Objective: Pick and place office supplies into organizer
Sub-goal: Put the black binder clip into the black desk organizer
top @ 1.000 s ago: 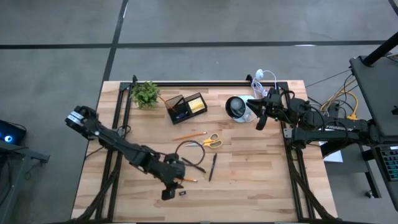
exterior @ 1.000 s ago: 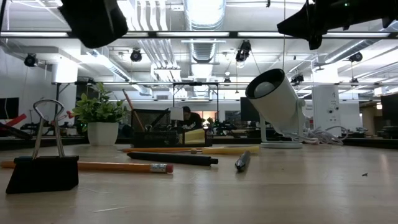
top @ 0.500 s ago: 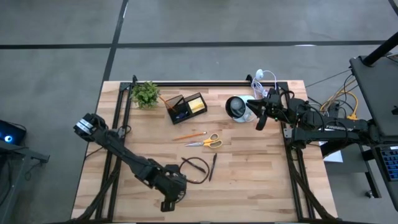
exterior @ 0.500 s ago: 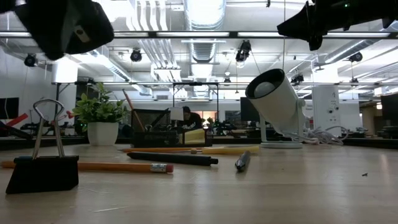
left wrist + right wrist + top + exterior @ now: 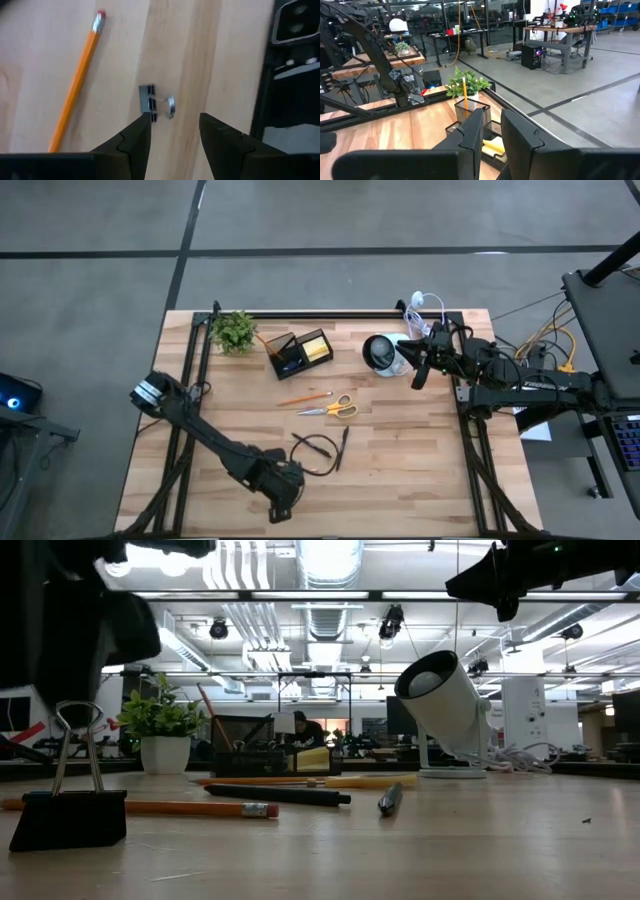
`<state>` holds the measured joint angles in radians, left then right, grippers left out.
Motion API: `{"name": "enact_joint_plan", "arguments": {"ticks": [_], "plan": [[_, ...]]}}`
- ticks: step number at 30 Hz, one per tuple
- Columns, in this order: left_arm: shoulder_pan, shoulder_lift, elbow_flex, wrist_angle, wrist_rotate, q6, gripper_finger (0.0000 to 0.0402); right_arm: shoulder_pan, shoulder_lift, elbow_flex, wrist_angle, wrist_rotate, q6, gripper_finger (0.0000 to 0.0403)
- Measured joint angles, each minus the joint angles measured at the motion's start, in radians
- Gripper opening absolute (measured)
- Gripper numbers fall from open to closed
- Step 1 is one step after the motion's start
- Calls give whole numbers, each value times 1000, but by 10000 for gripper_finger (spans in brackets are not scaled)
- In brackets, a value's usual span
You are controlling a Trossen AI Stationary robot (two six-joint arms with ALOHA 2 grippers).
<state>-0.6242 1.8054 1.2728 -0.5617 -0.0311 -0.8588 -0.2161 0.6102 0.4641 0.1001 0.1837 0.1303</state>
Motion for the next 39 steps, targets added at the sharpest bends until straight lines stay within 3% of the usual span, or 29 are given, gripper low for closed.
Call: {"name": "enact_joint_plan", "arguments": {"ticks": [21, 39], "plan": [[3, 15, -22, 34, -87, -62, 150, 0, 0, 0, 1, 0, -10, 59], [3, 61, -27, 39, -83, -52, 150, 0, 0, 0, 2, 0, -36, 59]]}}
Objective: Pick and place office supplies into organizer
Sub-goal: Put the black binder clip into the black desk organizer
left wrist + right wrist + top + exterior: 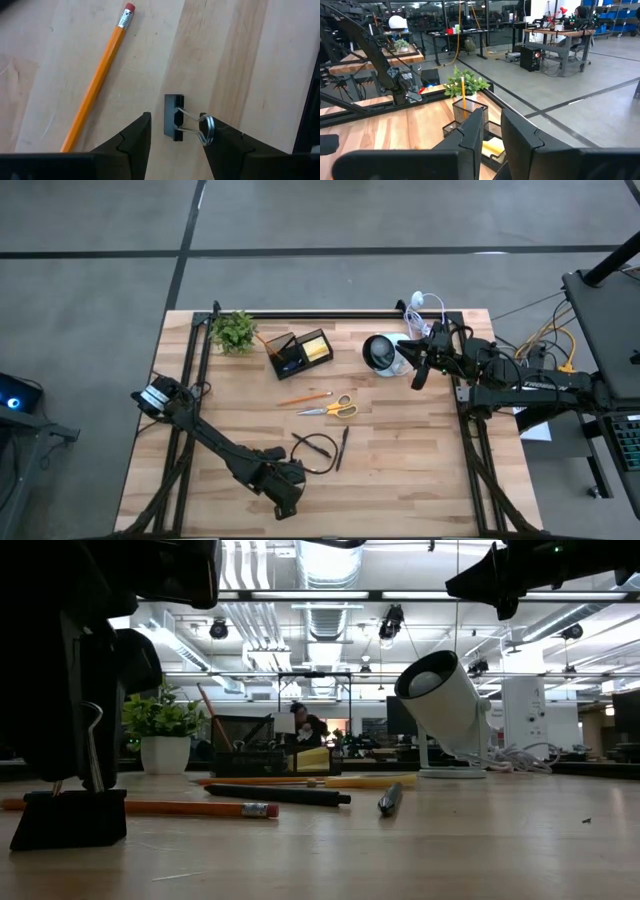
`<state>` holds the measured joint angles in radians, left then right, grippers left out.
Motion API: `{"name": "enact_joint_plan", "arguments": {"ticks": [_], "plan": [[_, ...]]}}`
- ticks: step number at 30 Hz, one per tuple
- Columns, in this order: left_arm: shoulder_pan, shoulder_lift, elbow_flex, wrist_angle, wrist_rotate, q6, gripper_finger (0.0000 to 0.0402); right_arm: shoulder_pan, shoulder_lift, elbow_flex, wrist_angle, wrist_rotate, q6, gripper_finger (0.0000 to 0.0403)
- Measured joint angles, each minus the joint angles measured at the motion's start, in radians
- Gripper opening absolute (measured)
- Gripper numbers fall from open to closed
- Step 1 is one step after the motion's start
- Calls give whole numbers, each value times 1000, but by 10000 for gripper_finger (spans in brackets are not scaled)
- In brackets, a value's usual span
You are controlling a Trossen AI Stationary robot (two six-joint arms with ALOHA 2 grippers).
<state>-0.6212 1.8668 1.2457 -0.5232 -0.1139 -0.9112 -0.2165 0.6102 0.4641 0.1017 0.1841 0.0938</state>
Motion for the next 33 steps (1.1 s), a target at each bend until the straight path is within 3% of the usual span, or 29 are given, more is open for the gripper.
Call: {"name": "enact_joint_plan", "arguments": {"ticks": [13, 27, 33], "plan": [[0, 0, -1, 22, 2, 0, 145, 0, 0, 0, 0, 0, 5, 59], [3, 0, -4, 24, 3, 5, 14, 0, 0, 0, 0, 0, 7, 59], [6, 0, -5, 25, 4, 7, 2, 0, 0, 0, 0, 0, 3, 59]]}}
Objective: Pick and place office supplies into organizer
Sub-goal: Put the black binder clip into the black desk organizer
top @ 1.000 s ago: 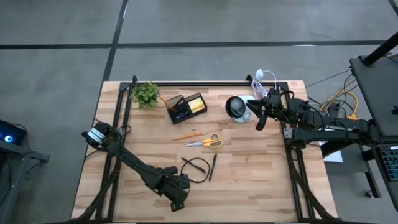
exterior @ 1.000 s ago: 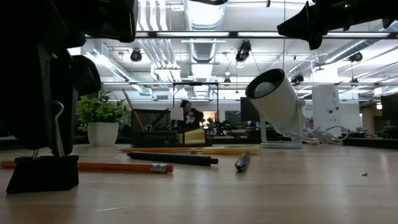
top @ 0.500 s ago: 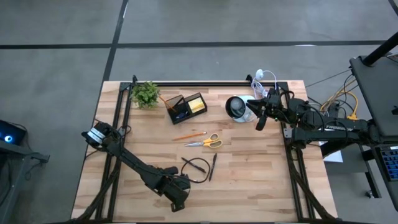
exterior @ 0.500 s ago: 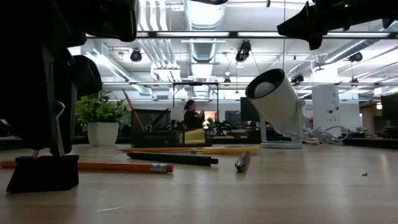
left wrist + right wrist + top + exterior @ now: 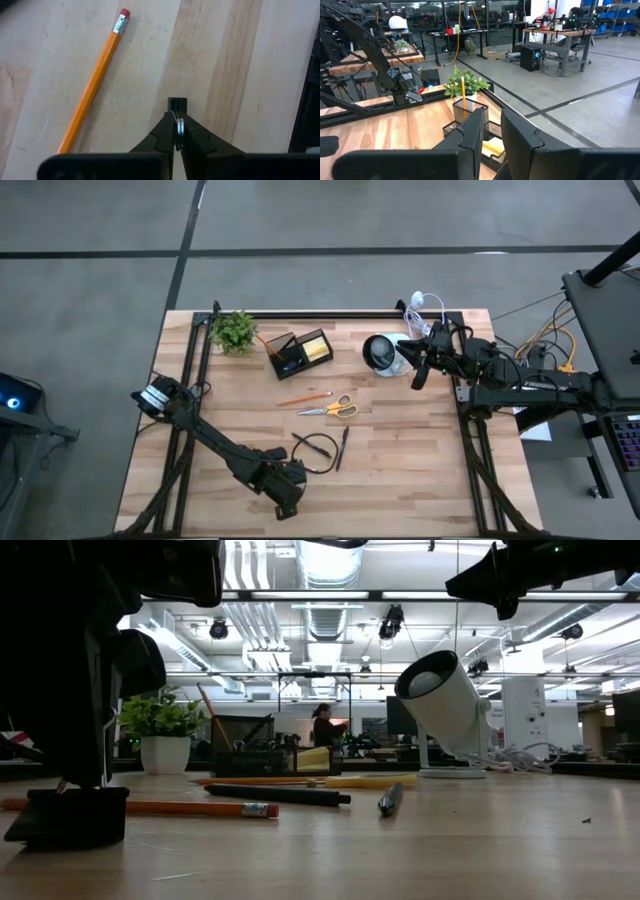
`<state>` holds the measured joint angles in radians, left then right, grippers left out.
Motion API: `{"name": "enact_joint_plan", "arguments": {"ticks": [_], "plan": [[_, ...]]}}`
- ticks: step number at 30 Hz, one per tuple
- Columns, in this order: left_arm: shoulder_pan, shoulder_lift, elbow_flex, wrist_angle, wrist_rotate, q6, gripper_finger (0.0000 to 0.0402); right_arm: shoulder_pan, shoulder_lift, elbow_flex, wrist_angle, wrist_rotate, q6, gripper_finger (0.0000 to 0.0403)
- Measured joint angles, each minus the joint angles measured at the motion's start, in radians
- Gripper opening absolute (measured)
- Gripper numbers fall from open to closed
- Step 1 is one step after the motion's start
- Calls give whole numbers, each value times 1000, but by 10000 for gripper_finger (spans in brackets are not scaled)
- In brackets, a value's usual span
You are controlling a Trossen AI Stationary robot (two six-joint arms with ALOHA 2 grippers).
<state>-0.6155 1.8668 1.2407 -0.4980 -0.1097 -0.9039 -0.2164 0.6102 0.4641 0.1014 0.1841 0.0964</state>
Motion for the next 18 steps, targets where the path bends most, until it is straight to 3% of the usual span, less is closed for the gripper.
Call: {"name": "enact_joint_plan", "arguments": {"ticks": [18], "plan": [[45, -21, 3, -88, 54, 132, 1, 0, 0, 0, 0, 0, -2, 59]]}}
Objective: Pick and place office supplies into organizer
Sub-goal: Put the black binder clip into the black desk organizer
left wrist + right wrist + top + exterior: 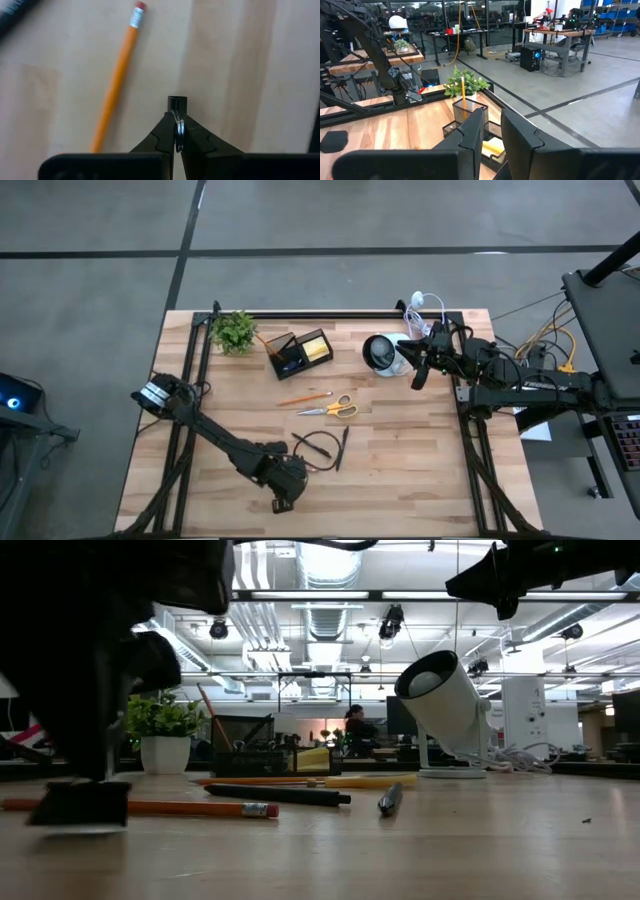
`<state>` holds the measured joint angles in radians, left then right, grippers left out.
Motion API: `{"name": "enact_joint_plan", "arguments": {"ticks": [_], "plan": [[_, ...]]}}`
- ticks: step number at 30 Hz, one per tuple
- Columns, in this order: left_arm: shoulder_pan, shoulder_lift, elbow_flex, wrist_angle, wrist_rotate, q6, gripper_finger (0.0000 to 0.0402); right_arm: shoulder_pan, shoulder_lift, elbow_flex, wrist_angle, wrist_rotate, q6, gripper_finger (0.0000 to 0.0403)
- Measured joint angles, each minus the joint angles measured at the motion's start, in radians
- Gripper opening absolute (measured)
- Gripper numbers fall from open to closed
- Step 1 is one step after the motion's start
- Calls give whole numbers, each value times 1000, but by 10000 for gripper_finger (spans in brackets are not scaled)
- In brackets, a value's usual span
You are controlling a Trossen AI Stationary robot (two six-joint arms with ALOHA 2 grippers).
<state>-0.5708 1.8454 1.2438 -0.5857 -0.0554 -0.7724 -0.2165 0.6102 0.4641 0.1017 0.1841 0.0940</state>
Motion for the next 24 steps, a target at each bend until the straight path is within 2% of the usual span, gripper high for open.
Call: {"name": "enact_joint_plan", "arguments": {"ticks": [6, 14, 24], "plan": [[59, -47, -9, -77, -13, 96, 0, 0, 0, 0, 1, 0, 3, 59], [134, -113, -20, -149, -88, 174, 0, 0, -1, 0, 1, 0, 3, 59], [229, -238, -113, -167, -111, 186, 0, 0, -1, 0, 1, 0, 2, 59]]}}
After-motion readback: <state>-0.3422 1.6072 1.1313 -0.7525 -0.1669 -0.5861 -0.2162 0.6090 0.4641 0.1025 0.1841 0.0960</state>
